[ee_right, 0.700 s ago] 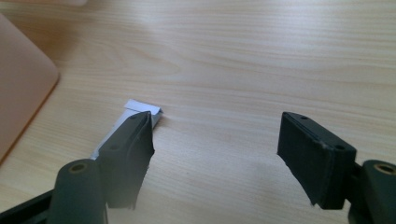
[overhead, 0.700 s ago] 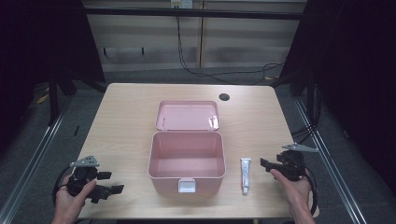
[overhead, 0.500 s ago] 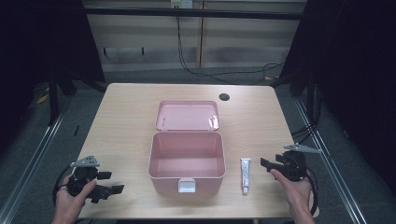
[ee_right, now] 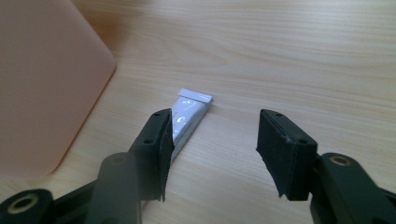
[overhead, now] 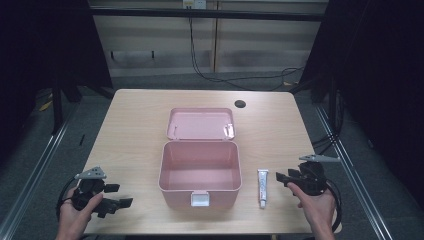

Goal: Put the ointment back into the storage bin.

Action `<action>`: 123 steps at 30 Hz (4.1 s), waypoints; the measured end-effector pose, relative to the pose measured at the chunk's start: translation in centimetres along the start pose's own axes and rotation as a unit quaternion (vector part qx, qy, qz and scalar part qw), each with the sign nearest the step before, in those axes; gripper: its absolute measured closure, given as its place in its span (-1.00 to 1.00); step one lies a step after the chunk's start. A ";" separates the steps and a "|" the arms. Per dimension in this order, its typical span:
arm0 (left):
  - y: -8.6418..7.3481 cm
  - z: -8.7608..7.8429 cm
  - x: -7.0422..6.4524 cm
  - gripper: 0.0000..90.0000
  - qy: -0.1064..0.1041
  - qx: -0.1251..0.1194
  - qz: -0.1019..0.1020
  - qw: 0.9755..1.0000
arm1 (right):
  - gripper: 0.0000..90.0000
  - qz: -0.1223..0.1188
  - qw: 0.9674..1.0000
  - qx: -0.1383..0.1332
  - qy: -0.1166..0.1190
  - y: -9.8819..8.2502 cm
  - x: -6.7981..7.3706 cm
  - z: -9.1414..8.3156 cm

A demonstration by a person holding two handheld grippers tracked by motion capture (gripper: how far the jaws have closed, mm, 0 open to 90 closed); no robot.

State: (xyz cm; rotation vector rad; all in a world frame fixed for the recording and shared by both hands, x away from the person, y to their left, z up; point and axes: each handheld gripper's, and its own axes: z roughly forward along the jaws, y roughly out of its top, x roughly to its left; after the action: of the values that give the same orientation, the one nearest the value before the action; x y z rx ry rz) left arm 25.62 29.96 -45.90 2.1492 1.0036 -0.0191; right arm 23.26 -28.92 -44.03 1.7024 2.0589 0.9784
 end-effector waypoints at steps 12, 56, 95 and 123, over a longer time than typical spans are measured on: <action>0.0 0.0 0.0 -0.63 0.000 0.003 0.000 1.000 | 0.21 0.023 0.997 0.053 0.042 0.7 1.9 0.6; -0.1 0.2 0.1 -0.62 0.007 0.008 -0.003 1.000 | 0.30 0.042 0.945 0.323 -0.037 3.4 5.2 6.9; -0.1 0.2 0.0 -0.62 0.006 0.008 -0.007 1.000 | 0.60 -0.039 0.937 0.344 -0.043 3.5 6.0 7.6; -0.1 0.1 0.0 -0.62 0.003 0.006 -0.006 1.000 | 0.59 -0.084 0.934 0.348 0.020 4.0 5.4 5.7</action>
State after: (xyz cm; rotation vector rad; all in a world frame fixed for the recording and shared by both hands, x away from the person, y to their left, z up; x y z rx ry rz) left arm 25.61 29.97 -46.04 2.1560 1.0215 -0.0245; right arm 28.36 -21.73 -44.45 1.7469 2.7294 0.2207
